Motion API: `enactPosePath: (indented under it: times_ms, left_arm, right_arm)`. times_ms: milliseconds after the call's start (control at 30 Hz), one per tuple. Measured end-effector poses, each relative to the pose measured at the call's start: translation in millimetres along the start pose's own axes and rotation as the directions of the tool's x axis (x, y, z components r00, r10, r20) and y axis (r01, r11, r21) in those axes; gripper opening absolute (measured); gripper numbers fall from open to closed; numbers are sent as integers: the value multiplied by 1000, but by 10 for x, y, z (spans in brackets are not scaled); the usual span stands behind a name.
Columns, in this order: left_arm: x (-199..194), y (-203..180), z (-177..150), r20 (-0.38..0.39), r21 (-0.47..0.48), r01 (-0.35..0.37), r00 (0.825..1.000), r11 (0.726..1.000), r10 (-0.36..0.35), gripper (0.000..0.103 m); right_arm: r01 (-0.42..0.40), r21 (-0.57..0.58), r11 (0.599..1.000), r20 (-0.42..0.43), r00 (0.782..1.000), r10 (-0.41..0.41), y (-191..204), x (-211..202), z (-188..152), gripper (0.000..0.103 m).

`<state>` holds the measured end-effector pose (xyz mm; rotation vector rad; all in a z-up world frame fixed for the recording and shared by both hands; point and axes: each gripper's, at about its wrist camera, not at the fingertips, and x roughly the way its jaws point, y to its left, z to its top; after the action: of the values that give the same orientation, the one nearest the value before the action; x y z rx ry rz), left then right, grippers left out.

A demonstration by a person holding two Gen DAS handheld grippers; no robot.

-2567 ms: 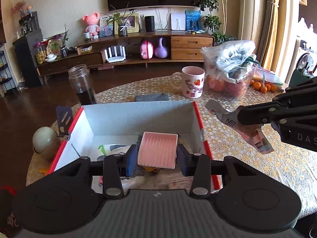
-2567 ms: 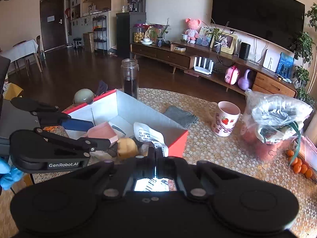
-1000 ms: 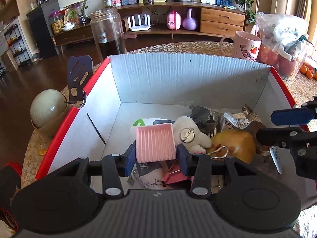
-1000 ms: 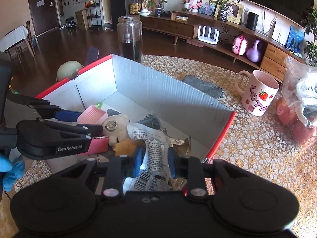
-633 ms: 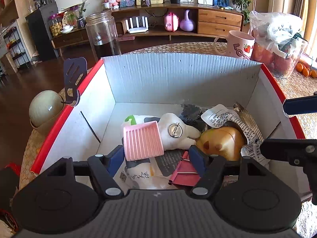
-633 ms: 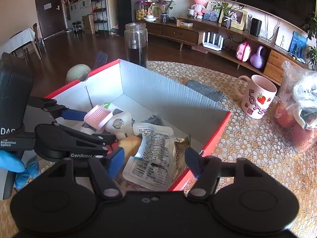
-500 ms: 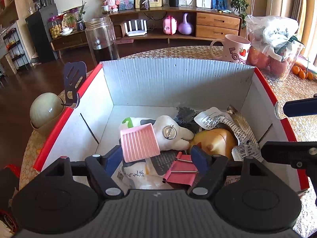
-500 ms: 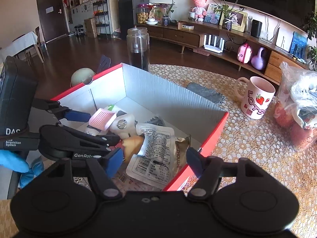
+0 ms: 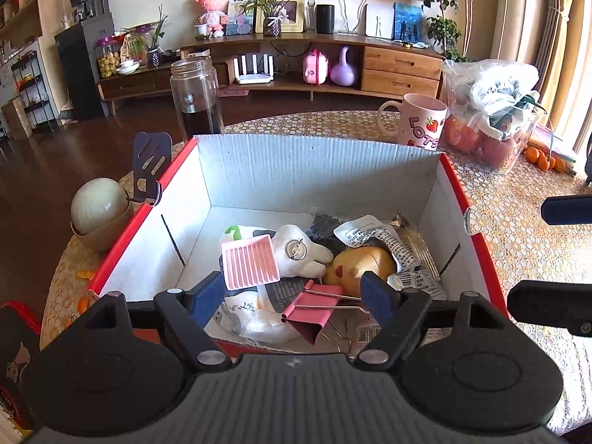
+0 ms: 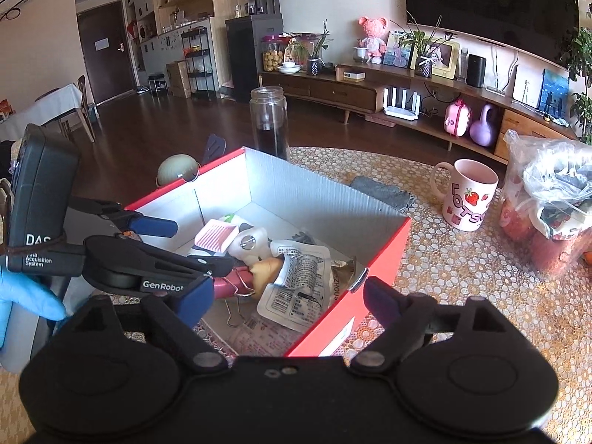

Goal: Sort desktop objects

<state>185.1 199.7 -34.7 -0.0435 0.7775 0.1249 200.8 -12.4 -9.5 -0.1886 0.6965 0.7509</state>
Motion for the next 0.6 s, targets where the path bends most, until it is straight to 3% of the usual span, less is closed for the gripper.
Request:
enactPosePath:
  times_ms: [233,367,600]
  left_arm:
    - [-234,-31,-77,12,-6,15,1000,1000,-15,84]
    - [-390,-53,-169,22,3,6,1000,1000,-6,84]
    - [-651,-76,-261,65,7,-37,997,999,37,102]
  right_arm:
    - [-11,8,1000,62,998,10,58,-269,-81,102]
    - [3,-16,1000,94,996,-1,145,-394,-151,102]
    - [0,-38,999,119,993,4,331,-541,-289,103]
